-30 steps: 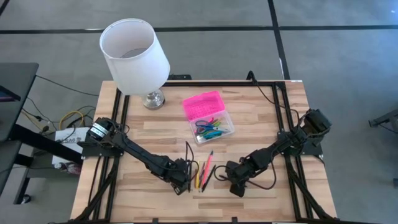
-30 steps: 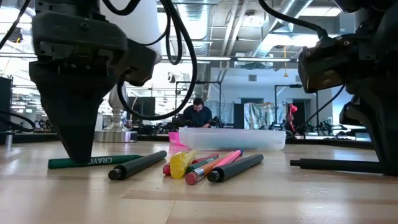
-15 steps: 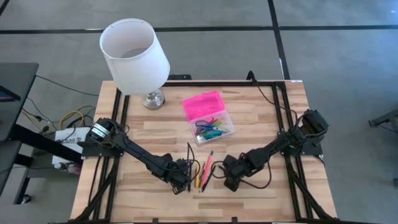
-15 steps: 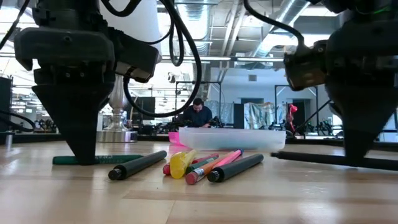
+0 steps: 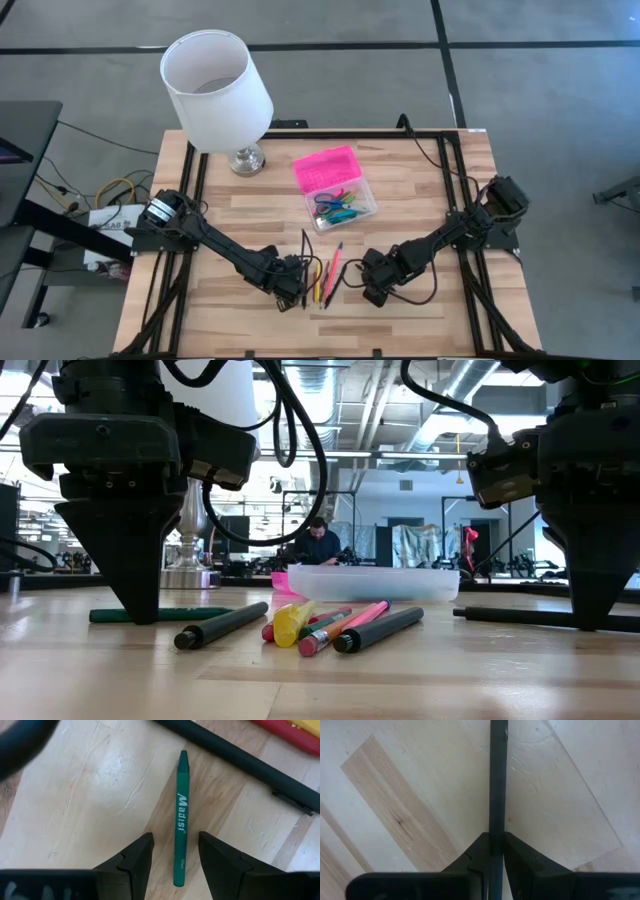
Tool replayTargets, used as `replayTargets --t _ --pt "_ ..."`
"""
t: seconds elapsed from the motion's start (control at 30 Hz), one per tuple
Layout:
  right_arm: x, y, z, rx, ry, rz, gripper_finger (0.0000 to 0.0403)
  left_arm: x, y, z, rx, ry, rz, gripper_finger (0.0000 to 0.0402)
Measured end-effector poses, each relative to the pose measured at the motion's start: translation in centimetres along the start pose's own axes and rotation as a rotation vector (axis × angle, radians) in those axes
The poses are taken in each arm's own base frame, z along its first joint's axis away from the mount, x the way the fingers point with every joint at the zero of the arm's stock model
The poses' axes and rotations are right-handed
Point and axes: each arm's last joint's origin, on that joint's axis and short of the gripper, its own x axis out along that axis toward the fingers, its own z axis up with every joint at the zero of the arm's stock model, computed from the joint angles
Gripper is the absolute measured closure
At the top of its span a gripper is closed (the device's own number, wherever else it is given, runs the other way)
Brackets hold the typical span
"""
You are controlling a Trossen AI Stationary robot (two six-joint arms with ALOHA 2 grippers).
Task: Pick & place school supplies into a supply box
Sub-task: Put the right black pen into the pink supply box
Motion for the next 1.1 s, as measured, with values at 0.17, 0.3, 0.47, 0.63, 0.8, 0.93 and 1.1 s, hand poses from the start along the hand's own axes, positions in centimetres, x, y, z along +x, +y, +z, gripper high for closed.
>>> replayTargets --t 0.17,0.3,0.47,0.63,0.8,0.93,1.1 --pt "0.0 0.1 -0.3 -0.012 0.0 -0.003 0.036 0.0 0.0 0.0 -0.001 -0.001 -0.001 0.0246" --pt "0.0 0.2 -0.5 -0.027 -0.009 -0.009 0.0364 0.0 0.0 0.0 -0.006 -0.001 -0.002 0.0246" --pt "-0.1 0.3 -0.6 -0.052 -0.014 -0.009 0.0382 0.0 0.0 0.0 -0.016 0.003 -0.006 0.0246" --pt "-0.1 0.4 -0.7 -0.073 -0.016 -0.01 0.0389 0.0 0.0 0.0 -0.023 0.003 -0.007 0.0246" --pt "-0.6 0.3 -0.8 -0.083 -0.012 0.002 0.0384 0.0 0.0 0.0 -0.023 0.003 -0.007 0.0246" --pt "-2.1 0.1 -0.8 -0.104 -0.048 0.006 0.0388 0.0 0.0 0.0 -0.023 0.001 -0.007 0.0246" --pt "-4.4 -0.9 -0.4 -0.138 -0.104 -0.003 0.0388 0.0 0.0 0.1 -0.024 -0.007 -0.002 0.0246"
